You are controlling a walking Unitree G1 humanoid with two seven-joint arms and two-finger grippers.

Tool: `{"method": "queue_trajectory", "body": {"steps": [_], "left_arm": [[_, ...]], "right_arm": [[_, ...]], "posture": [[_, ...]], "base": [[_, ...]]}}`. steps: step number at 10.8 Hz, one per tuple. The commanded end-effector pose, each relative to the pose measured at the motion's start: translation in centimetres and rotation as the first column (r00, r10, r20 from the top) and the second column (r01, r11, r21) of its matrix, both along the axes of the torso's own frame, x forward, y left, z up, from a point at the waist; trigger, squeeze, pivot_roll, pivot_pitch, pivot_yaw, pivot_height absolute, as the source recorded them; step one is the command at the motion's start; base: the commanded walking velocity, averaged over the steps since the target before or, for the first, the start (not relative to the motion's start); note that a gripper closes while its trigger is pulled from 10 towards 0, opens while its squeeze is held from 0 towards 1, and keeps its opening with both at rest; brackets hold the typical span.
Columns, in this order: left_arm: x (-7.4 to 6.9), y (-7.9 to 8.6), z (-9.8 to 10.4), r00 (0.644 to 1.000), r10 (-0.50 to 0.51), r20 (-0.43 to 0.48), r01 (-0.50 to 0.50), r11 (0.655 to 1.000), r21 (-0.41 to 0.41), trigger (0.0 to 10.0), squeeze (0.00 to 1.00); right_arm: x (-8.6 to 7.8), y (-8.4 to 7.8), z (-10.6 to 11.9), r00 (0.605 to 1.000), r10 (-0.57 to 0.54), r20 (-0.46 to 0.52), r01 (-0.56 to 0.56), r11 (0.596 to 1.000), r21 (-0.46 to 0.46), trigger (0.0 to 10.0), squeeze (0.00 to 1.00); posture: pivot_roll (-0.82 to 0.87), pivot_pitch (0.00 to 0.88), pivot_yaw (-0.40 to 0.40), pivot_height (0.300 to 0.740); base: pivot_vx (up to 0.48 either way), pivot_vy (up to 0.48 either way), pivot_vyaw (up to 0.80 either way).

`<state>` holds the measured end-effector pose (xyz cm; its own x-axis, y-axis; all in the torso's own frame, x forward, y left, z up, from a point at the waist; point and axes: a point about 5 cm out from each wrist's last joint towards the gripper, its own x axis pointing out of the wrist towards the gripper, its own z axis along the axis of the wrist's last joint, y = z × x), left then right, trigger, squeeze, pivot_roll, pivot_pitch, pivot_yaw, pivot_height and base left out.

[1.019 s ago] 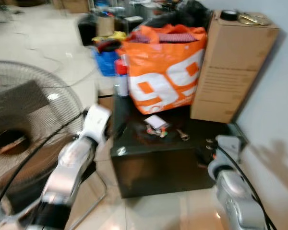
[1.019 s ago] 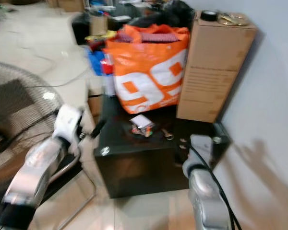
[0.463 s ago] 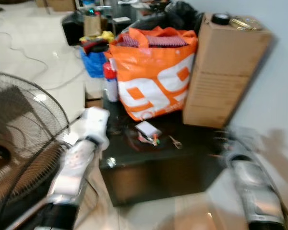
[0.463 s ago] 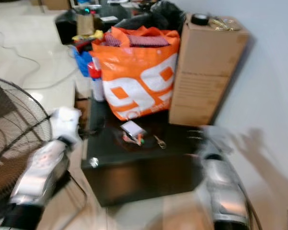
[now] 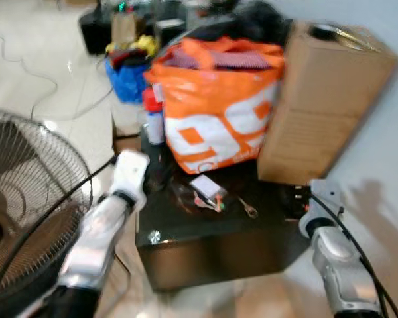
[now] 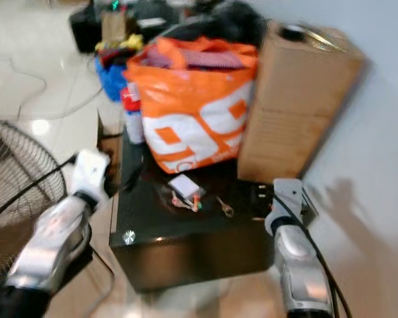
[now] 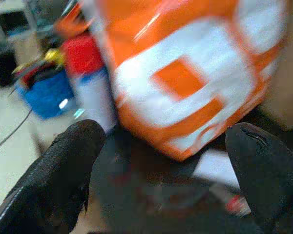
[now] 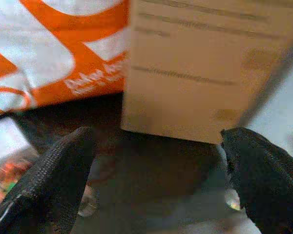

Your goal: Hang keys on a hook

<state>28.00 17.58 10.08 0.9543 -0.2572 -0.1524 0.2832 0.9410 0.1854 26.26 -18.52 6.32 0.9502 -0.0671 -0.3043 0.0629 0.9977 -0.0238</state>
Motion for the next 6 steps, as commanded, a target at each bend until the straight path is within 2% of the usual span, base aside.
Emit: {"method": "queue_trajectory", "body": {"steps": [1, 4, 6], "left_arm": [[0.1, 0.0, 0.5, 1.000, 0.012, 0.023, -0.012, 1.000, 0.002, 10.0, 0.00], [0.3, 0.4, 0.9, 0.998, 0.051, 0.043, -0.051, 0.999, -0.001, 10.0, 0.00], [1.3, -0.1, 1.5, 0.998, 0.023, 0.059, -0.024, 1.000, 0.006, 10.0, 0.00]], "right_arm": [[-0.3, 0.0, -0.8, 0.999, -0.006, -0.044, 0.006, 1.000, 0.008, 10.0, 0.00], [1.0, 0.5, -0.9, 0.999, 0.015, -0.043, -0.014, 1.000, 0.018, 10.0, 0.00], [1.1, 0.7, -0.9, 0.999, -0.002, -0.037, 0.003, 0.999, 0.039, 10.0, 0.00]], "posture": [[-0.02, 0.000, -0.061, 0.740], [0.01, 0.000, -0.078, 0.740], [-0.01, 0.000, -0.052, 0.740]], "base": [[0.311, 0.000, 0.00], [0.311, 0.000, 0.00], [0.311, 0.000, 0.00]]}}
